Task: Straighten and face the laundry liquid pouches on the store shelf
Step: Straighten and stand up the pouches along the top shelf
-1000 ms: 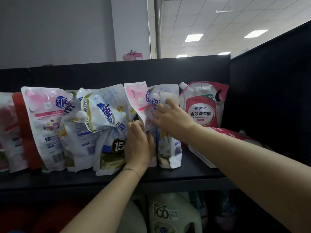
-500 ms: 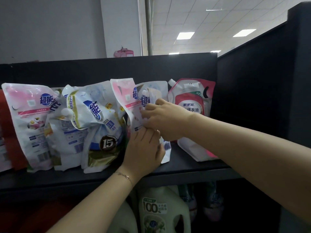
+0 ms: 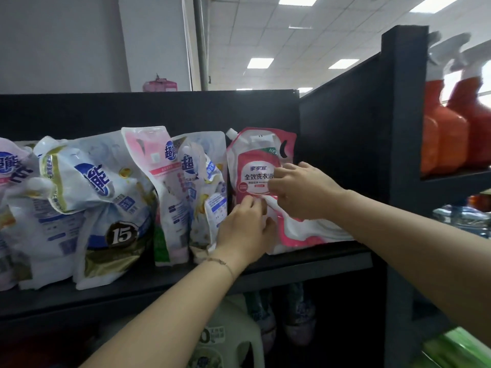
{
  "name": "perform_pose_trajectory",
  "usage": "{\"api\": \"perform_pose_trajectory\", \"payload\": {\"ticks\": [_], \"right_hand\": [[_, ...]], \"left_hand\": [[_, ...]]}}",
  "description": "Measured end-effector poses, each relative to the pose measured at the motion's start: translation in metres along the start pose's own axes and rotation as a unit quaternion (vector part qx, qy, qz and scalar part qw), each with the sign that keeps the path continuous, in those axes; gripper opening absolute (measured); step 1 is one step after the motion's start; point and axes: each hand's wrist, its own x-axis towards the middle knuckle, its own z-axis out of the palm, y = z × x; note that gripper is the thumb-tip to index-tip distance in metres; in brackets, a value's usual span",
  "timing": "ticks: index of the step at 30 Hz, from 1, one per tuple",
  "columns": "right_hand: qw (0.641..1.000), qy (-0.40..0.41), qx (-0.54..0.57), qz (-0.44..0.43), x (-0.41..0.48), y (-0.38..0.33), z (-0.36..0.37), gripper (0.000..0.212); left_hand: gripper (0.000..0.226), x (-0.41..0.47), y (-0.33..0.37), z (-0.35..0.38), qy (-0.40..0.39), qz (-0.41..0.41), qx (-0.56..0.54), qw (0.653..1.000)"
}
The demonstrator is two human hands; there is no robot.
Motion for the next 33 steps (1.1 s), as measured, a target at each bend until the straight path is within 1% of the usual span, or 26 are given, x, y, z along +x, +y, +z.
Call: {"api": "perform_pose_trajectory", "payload": {"ticks": [2, 4, 6, 7, 8, 10, 11, 12, 13, 15, 17, 19, 20, 22, 25, 29, 31, 33], "right_hand": [[0.996, -0.048, 0.042, 0.063, -0.009, 0.008, 0.007, 0.014], [0.985, -0.076, 0.098, 0.122, -0.015, 0.016, 0.016, 0.016], [0.966, -0.116, 0.144, 0.18, -0.019, 0.024, 0.027, 0.02], [0.954, -0.132, 0.167, 0.21, -0.021, 0.028, 0.034, 0.02], [0.942, -0.144, 0.187, 0.239, -0.023, 0.031, 0.04, 0.02], [0.922, -0.159, 0.212, 0.283, -0.026, 0.036, 0.051, 0.017], [0.913, -0.171, 0.222, 0.298, -0.027, 0.037, 0.055, 0.014], [0.903, -0.185, 0.233, 0.309, -0.027, 0.038, 0.057, 0.011], [0.894, -0.2, 0.245, 0.316, -0.027, 0.038, 0.058, 0.009], [0.883, -0.215, 0.258, 0.328, -0.026, 0.037, 0.059, 0.01], [0.882, -0.202, 0.263, 0.334, -0.025, 0.038, 0.059, 0.013], [0.882, -0.199, 0.267, 0.334, -0.024, 0.038, 0.056, 0.016], [0.884, -0.199, 0.265, 0.33, -0.023, 0.038, 0.055, 0.018], [0.884, -0.204, 0.265, 0.328, -0.022, 0.037, 0.051, 0.017], [0.885, -0.178, 0.272, 0.333, -0.02, 0.037, 0.046, 0.014], [0.885, -0.145, 0.273, 0.348, -0.02, 0.039, 0.042, 0.017], [0.883, -0.149, 0.264, 0.358, -0.022, 0.04, 0.044, 0.018], [0.872, -0.154, 0.263, 0.383, -0.025, 0.044, 0.051, 0.025]], "left_hand": [[0.033, 0.007, 0.003, 0.007, -0.034, -0.086, -0.084, 0.992], [0.037, 0.015, 0.006, 0.014, -0.043, -0.151, -0.16, 0.975], [0.045, 0.02, 0.009, 0.019, -0.036, -0.189, -0.204, 0.96], [0.05, 0.022, 0.013, 0.02, -0.025, -0.179, -0.191, 0.965], [0.055, 0.023, 0.016, 0.02, -0.016, -0.153, -0.147, 0.977], [0.062, 0.026, 0.027, 0.018, -0.02, -0.059, -0.004, 0.998], [0.064, 0.027, 0.034, 0.017, -0.026, -0.003, 0.072, 0.997], [0.065, 0.028, 0.042, 0.017, -0.028, 0.045, 0.14, 0.989], [0.068, 0.029, 0.05, 0.018, -0.028, 0.075, 0.191, 0.978], [0.075, 0.033, 0.062, 0.023, -0.046, 0.084, 0.244, 0.965], [0.088, 0.038, 0.068, 0.03, -0.097, 0.063, 0.258, 0.959], [0.107, 0.042, 0.07, 0.036, -0.134, 0.048, 0.264, 0.954], [0.114, 0.042, 0.069, 0.039, -0.136, 0.049, 0.27, 0.952], [0.12, 0.041, 0.065, 0.044, -0.12, 0.052, 0.267, 0.955], [0.115, 0.039, 0.061, 0.045, -0.108, 0.046, 0.239, 0.964], [0.097, 0.04, 0.056, 0.04, -0.114, 0.056, 0.241, 0.962], [0.093, 0.041, 0.048, 0.039, -0.122, 0.053, 0.246, 0.96], [0.089, 0.041, 0.039, 0.035, -0.125, 0.048, 0.242, 0.961]]}}
